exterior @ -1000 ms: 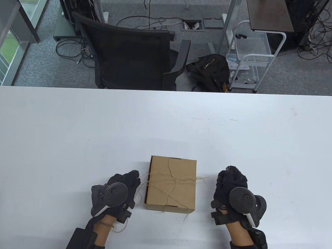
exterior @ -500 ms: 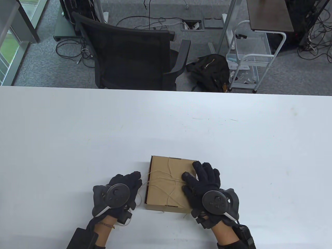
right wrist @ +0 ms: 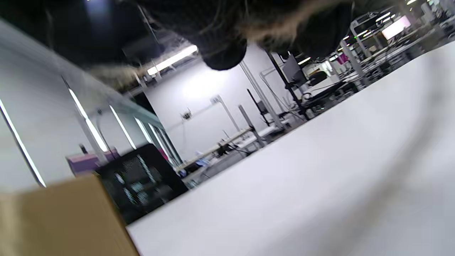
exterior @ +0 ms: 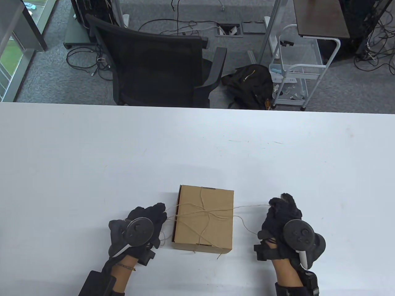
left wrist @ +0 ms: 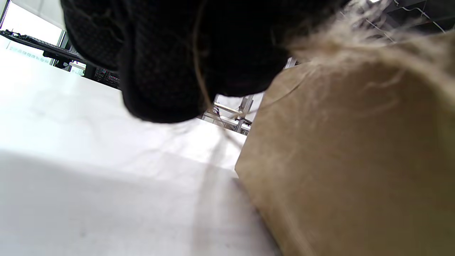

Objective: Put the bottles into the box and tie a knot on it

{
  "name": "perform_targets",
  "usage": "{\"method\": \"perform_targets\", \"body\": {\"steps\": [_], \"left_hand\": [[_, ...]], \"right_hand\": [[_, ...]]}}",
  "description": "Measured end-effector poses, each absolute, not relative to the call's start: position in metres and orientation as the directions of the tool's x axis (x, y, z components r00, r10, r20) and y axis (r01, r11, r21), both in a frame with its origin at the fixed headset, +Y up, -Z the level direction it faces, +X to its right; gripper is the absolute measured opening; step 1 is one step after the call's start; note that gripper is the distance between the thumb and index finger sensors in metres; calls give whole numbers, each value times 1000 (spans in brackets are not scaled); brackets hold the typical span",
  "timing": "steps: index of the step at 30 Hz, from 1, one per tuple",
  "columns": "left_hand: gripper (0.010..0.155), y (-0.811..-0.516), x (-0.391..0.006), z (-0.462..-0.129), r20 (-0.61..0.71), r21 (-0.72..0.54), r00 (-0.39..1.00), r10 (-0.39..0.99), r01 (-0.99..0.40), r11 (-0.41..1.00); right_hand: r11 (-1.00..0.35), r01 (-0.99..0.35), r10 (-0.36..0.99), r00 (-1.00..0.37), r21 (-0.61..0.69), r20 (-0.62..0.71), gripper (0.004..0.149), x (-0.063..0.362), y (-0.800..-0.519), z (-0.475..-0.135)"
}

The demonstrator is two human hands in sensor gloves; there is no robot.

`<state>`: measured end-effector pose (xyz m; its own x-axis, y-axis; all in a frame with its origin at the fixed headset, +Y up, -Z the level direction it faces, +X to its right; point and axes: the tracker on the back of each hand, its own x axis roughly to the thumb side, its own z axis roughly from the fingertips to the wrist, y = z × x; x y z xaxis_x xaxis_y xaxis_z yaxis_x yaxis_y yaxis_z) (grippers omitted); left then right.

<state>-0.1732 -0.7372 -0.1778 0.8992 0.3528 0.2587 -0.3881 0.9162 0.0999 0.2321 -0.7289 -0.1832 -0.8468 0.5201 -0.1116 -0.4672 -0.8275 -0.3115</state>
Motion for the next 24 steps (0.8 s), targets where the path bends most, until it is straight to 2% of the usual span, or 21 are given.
{"method": "perform_targets", "body": {"steps": [1,3,4,5,7,13,16,18,23,24], "left_hand": [[48,-737,-173,-178,259,100,899,352,-388,916],[48,-737,-172,-178,262,97,898,355,-390,916],[48,-737,-172,-178,263,97,897,354,-390,916],[48,-737,-171,-178,266,97,898,351,-387,917],[48,-737,-171,-177,270,96,896,352,-388,916],[48,-738,-168,-176,286,94,893,347,-387,917],[48,-738,-167,-175,293,91,894,339,-380,921],[48,-738,-166,-174,299,89,889,346,-387,918],[48,-740,-162,-174,311,72,887,341,-380,922],[48,-740,-162,-174,314,70,884,347,-386,920]], "right_hand": [[-847,-441,485,-870,-297,-90,52,229,-729,-183],[-814,-500,490,-864,-295,115,60,212,-726,-182],[-799,-519,496,-854,-303,156,60,208,-724,-181],[-761,-591,511,-801,-268,312,59,193,-721,-181],[-740,-647,539,-734,-183,413,61,173,-719,-179],[-850,-527,446,-738,-19,506,73,124,-724,-177],[-870,-491,382,-727,-43,570,67,112,-717,-175],[-883,-469,370,-731,-29,573,62,108,-712,-175],[-932,-363,310,-763,21,567,63,96,-703,-186],[-937,-349,303,-771,26,561,56,93,-702,-189]]}}
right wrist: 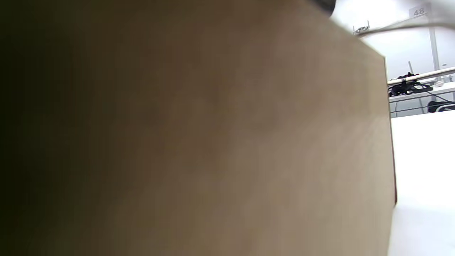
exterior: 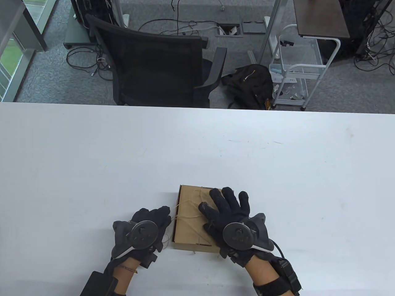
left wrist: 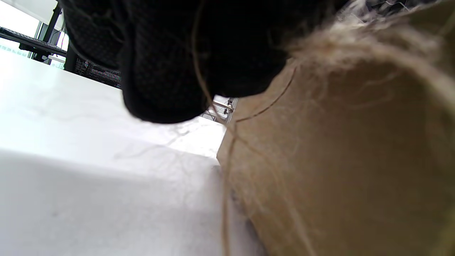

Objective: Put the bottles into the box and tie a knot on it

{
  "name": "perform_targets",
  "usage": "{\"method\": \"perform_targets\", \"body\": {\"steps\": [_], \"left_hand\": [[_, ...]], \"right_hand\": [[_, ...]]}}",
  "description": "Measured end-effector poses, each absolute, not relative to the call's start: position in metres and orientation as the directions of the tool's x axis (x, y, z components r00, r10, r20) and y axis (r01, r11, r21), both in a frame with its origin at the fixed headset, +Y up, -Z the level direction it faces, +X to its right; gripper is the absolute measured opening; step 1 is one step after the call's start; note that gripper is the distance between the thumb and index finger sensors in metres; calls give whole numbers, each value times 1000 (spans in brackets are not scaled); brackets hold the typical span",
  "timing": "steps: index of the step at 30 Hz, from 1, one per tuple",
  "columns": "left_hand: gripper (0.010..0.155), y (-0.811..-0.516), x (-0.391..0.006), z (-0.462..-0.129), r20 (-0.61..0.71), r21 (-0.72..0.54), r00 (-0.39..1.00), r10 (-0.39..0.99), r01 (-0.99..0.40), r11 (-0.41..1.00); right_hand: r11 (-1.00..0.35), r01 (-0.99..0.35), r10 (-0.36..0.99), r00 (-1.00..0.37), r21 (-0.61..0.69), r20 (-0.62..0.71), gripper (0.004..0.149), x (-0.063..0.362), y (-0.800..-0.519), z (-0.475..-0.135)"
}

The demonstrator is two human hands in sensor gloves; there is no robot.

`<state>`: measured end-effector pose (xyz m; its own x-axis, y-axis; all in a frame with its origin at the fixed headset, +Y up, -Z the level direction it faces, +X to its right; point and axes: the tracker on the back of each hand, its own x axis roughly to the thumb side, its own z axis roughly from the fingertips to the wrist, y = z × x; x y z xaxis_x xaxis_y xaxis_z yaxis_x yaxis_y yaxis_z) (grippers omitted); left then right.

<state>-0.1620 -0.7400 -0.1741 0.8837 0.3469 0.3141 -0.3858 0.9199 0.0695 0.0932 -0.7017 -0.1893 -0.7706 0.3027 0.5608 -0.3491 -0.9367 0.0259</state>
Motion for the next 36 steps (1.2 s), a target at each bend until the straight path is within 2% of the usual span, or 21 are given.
{"method": "perform_targets", "body": {"steps": [4,7,11,14,15,16,18,19,21,22,23,24,25,27,28,31,32,36], "left_hand": [[48,-740,-162,-174,318,66,885,340,-378,923],[48,-739,-165,-175,306,72,889,342,-379,922],[48,-737,-173,-177,277,90,896,348,-385,919],[48,-735,-180,-179,254,106,896,364,-399,911],[48,-735,-183,-179,245,113,898,365,-401,909],[48,-735,-184,-180,241,116,900,364,-399,910],[48,-735,-187,-181,226,121,903,365,-398,909],[48,-735,-188,-181,214,125,907,362,-393,911],[48,-736,-190,-182,199,128,911,361,-390,912],[48,-737,-190,-182,195,129,912,362,-389,912],[50,-738,-189,-183,198,121,908,369,-396,910],[51,-739,-189,-183,198,117,907,373,-399,909],[53,-740,-188,-183,196,111,904,380,-406,907],[62,-739,-186,-182,204,95,897,392,-417,904],[66,-738,-185,-181,208,95,894,397,-423,901],[72,-732,-183,-177,236,111,872,429,-463,879],[75,-729,-182,-176,248,107,856,454,-490,865],[78,-725,-179,-171,302,80,801,516,-561,824]], "right_hand": [[-924,-381,315,-776,-9,547,39,93,-699,-194],[-907,-421,347,-781,-27,520,40,103,-697,-190],[-797,-597,506,-742,-89,440,42,137,-695,-184],[-703,-680,601,-724,-208,339,42,178,-698,-181],[-628,-733,687,-680,-262,255,42,198,-702,-181],[-607,-733,709,-674,-309,206,42,208,-703,-180],[-664,-635,674,-737,-395,52,42,228,-706,-181],[-758,-531,589,-806,-379,-49,42,236,-708,-183],[-903,-349,403,-890,-250,-215,43,238,-716,-187],[-946,-287,316,-918,-150,-239,46,234,-721,-189],[-954,-287,299,-939,-91,-171,57,227,-725,-191],[-950,-297,309,-939,-100,-153,63,223,-725,-191],[-926,-342,356,-932,-157,-71,66,214,-723,-189],[-871,-448,422,-893,-202,157,65,194,-717,-188],[-849,-486,445,-870,-207,213,63,185,-714,-186],[-789,-609,527,-738,-80,423,62,159,-714,-186],[-790,-613,546,-714,-15,439,64,151,-717,-188],[-822,-564,520,-689,78,505,68,132,-724,-192]]}}
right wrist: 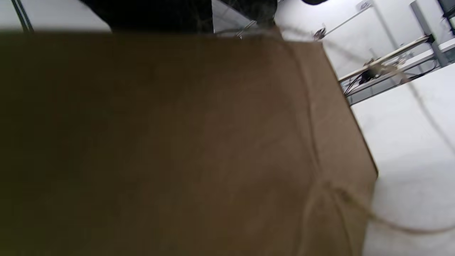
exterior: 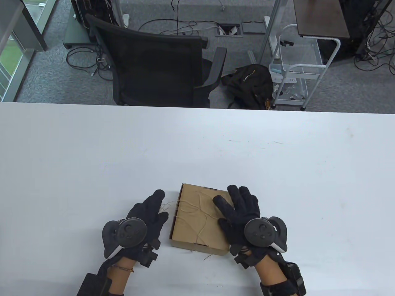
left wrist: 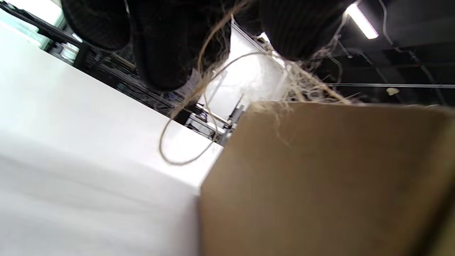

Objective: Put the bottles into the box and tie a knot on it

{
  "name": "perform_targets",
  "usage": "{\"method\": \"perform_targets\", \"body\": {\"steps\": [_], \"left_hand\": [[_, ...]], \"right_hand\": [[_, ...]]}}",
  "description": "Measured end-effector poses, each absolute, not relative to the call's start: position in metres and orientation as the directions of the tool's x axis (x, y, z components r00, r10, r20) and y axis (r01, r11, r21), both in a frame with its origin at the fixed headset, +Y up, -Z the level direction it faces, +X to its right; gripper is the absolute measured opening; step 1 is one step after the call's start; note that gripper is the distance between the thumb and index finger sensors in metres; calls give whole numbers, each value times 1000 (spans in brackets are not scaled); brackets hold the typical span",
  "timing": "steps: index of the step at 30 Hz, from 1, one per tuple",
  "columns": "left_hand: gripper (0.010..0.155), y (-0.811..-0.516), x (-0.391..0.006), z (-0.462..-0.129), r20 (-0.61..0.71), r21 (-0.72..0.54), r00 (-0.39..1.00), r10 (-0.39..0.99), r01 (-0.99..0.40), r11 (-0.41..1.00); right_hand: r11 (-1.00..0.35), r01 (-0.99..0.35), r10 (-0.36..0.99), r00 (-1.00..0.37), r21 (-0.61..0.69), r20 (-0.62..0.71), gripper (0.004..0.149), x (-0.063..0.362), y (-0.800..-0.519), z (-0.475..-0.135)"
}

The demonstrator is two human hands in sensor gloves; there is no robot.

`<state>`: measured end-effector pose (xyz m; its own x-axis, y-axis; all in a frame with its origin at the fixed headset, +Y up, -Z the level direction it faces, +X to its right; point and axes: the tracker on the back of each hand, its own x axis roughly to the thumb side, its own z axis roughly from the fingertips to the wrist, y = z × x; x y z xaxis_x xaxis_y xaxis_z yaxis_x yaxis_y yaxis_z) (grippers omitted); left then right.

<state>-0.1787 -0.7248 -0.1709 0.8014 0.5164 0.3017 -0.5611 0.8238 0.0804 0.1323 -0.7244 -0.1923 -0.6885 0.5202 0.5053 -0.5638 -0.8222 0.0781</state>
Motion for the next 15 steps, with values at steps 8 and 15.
{"method": "perform_targets", "body": {"steps": [8,15], "left_hand": [[77,-726,-157,-166,428,-79,681,595,-627,775],[53,-724,-145,-159,475,-4,752,456,-517,856]], "right_hand": [[-876,-459,437,-629,147,643,79,108,-716,-190],[-933,-359,266,-699,-5,664,58,98,-712,-185]]}}
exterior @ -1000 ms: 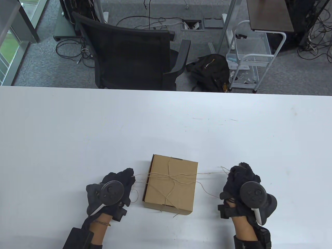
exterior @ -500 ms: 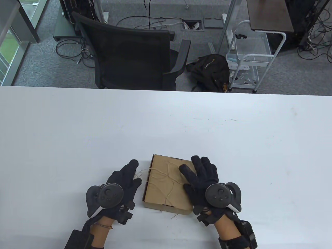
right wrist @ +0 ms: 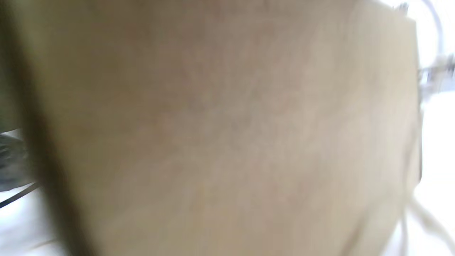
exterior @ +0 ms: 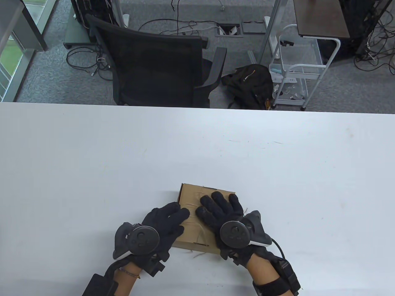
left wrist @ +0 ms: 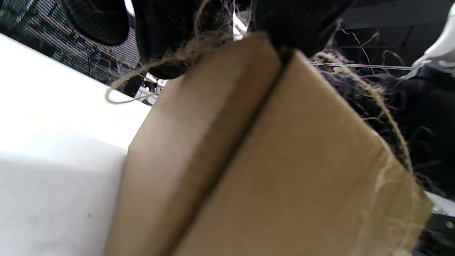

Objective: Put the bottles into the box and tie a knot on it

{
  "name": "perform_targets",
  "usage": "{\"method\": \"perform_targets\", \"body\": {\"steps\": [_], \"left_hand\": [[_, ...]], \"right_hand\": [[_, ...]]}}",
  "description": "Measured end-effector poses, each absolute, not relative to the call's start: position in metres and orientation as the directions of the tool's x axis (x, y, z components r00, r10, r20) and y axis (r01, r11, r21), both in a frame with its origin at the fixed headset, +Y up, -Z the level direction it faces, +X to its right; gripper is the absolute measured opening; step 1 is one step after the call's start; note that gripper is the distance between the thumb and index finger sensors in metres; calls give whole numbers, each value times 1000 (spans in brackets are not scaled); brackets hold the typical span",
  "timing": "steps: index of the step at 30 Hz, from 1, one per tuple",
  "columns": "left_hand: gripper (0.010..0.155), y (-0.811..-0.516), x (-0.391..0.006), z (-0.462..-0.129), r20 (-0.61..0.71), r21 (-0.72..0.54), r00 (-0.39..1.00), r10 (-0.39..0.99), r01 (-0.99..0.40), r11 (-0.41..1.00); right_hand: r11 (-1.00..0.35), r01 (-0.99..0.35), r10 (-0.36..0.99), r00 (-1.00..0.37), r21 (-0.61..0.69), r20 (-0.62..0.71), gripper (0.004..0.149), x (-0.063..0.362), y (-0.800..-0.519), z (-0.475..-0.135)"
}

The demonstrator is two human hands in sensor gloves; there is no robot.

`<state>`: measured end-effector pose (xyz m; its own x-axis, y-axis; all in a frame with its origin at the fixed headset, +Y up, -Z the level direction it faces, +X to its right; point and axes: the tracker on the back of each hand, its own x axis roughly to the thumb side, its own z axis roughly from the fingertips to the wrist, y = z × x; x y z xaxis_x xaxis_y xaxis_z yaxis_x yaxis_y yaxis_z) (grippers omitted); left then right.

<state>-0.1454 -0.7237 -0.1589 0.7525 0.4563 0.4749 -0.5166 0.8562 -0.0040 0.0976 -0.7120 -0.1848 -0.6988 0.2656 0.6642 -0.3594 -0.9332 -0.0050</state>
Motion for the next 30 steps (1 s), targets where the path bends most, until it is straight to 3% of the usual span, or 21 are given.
{"method": "perform_targets", "body": {"steps": [4,8,12,21,24,27,30], "left_hand": [[46,-722,-146,-159,473,21,768,431,-499,866],[46,-721,-152,-161,456,18,736,501,-570,821],[46,-720,-167,-165,400,31,682,612,-678,735],[47,-724,-204,-178,246,70,588,771,-804,591],[48,-727,-214,-181,183,72,476,860,-879,471],[49,-736,-216,-184,138,1,393,909,-918,397],[49,-740,-212,-185,127,-61,356,926,-929,366]], "right_hand": [[-919,-391,275,-740,-60,614,43,108,-705,-185],[-913,-353,176,-793,-203,584,37,114,-704,-182],[-881,-438,281,-789,-180,547,38,131,-704,-184],[-917,-371,335,-916,-148,221,40,181,-713,-194],[-941,-317,311,-948,-116,67,45,184,-709,-191],[-931,-224,177,-967,-288,182,59,175,-702,-183],[-862,-435,339,-877,-261,342,45,163,-693,-176]]}}
